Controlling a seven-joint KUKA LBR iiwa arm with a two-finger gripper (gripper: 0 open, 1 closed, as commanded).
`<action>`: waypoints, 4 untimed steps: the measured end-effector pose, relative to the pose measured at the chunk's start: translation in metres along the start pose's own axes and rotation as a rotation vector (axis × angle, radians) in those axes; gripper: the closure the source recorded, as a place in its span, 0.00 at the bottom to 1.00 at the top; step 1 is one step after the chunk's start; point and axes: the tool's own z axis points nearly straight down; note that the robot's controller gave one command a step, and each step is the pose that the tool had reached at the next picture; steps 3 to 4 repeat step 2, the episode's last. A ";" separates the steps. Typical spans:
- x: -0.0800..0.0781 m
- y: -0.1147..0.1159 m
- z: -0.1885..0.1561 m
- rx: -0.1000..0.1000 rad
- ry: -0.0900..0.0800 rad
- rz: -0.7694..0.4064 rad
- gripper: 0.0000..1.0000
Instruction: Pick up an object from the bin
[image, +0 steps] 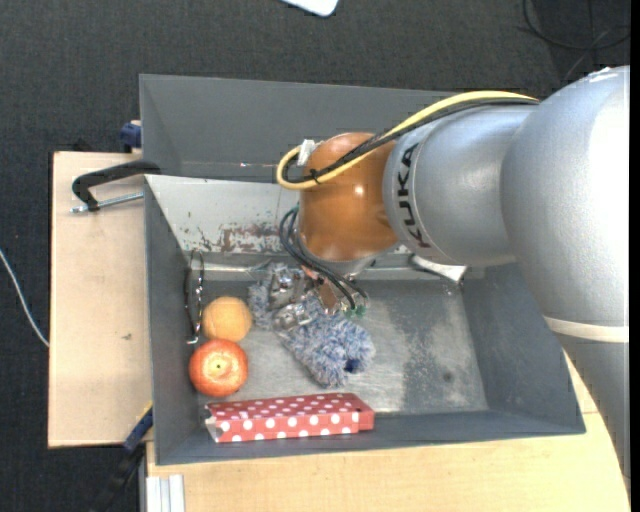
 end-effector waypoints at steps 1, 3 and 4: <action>0.007 0.002 -0.040 0.002 0.013 -0.006 1.00; 0.003 0.010 -0.196 0.003 0.009 -0.022 1.00; 0.003 0.010 -0.196 0.003 0.009 -0.022 1.00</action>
Offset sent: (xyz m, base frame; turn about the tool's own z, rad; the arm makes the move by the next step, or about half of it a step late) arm -0.0101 0.0055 0.1943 -0.0226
